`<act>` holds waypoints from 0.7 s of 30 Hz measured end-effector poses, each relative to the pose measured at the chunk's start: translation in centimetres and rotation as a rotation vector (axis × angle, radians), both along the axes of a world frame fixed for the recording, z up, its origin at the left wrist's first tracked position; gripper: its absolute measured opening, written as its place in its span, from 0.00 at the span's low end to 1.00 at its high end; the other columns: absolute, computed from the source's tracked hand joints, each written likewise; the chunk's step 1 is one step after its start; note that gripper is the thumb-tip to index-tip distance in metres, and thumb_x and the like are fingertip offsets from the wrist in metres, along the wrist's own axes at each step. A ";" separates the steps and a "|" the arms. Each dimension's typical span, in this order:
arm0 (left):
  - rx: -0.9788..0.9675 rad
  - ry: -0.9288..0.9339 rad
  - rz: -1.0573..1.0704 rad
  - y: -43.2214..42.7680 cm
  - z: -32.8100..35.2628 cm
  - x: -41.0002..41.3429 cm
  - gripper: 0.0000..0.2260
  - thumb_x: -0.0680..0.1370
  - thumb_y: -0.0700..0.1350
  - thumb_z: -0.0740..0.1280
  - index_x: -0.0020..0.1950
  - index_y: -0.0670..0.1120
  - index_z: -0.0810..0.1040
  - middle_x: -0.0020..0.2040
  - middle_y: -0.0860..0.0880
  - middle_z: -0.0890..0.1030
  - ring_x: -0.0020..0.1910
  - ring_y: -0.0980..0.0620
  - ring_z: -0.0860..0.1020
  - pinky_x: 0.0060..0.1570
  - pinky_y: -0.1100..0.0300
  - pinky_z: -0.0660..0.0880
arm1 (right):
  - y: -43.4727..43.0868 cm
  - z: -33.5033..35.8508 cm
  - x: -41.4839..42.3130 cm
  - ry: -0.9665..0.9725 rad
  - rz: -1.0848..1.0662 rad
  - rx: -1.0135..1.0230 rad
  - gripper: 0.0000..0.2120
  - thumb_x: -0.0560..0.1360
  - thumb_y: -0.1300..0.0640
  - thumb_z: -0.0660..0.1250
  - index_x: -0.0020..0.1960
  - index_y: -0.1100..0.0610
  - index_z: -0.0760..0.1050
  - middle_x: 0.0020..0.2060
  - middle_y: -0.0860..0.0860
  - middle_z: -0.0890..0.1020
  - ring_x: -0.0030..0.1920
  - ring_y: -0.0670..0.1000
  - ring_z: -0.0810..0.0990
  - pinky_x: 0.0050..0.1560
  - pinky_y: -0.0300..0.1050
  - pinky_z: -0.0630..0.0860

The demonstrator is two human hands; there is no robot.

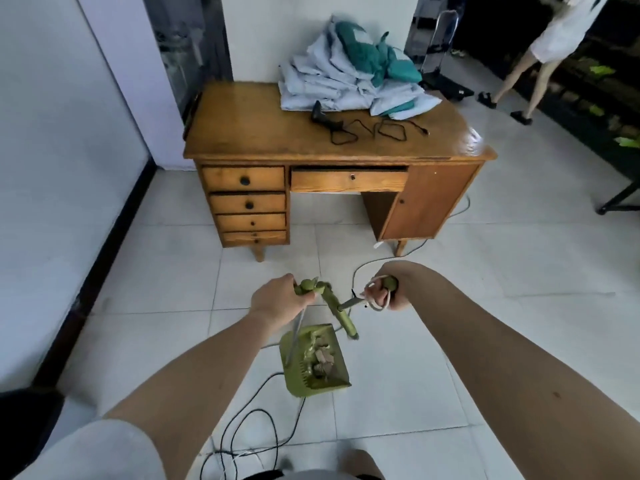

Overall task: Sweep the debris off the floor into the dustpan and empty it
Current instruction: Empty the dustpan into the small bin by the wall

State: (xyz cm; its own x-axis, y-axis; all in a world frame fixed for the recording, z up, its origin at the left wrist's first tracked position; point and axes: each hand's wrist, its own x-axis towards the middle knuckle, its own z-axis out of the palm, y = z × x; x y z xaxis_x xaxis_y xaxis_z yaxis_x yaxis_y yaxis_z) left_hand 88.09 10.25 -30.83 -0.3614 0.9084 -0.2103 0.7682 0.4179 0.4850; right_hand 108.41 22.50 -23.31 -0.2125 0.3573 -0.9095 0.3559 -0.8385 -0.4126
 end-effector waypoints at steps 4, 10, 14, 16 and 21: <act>-0.005 0.054 0.155 -1.2 0.7 -4.7 0.23 0.71 0.70 0.60 0.41 0.50 0.71 0.34 0.52 0.77 0.33 0.53 0.76 0.30 0.58 0.68 | 2.8 -0.1 -6.3 -0.018 0.171 -0.063 0.14 0.80 0.61 0.49 0.40 0.60 0.68 0.27 0.49 0.67 0.14 0.49 0.68 0.16 0.31 0.63; -0.120 0.113 0.454 -3.5 1.6 -11.7 0.17 0.73 0.62 0.64 0.47 0.48 0.72 0.41 0.49 0.78 0.39 0.49 0.77 0.36 0.56 0.74 | 6.2 -0.8 -15.7 -0.018 0.456 -0.070 0.16 0.81 0.61 0.49 0.35 0.56 0.64 0.16 0.52 0.66 0.13 0.49 0.65 0.18 0.29 0.61; -0.160 0.172 0.656 -6.0 3.0 -15.2 0.16 0.74 0.61 0.64 0.43 0.48 0.73 0.40 0.50 0.78 0.39 0.49 0.77 0.35 0.56 0.73 | 7.4 -1.5 -21.9 -0.042 0.624 -0.044 0.16 0.80 0.62 0.51 0.35 0.57 0.66 0.17 0.53 0.68 0.14 0.49 0.65 0.18 0.32 0.64; -0.166 0.179 0.756 -7.8 3.9 -16.2 0.16 0.76 0.60 0.63 0.43 0.47 0.75 0.40 0.49 0.79 0.39 0.49 0.78 0.35 0.56 0.75 | 6.6 -1.1 -25.1 -0.051 0.761 -0.052 0.15 0.80 0.61 0.51 0.36 0.58 0.66 0.18 0.53 0.68 0.15 0.50 0.65 0.17 0.33 0.63; -0.143 0.245 0.919 -12.3 6.4 -18.2 0.16 0.78 0.59 0.61 0.51 0.46 0.75 0.45 0.47 0.81 0.45 0.45 0.81 0.40 0.54 0.76 | 3.7 -0.5 -31.8 0.051 0.922 -0.063 0.15 0.79 0.61 0.50 0.34 0.58 0.64 0.20 0.53 0.67 0.16 0.48 0.64 0.19 0.30 0.61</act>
State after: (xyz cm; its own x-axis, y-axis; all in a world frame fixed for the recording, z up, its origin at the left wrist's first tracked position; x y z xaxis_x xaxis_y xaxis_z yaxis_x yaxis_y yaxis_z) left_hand 69.93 -2.02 -24.39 -0.9678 0.2203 -0.1214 0.1846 0.9499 0.2522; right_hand 76.60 26.22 -23.80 -0.4286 -0.0223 -0.9032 0.8762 -0.2542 -0.4095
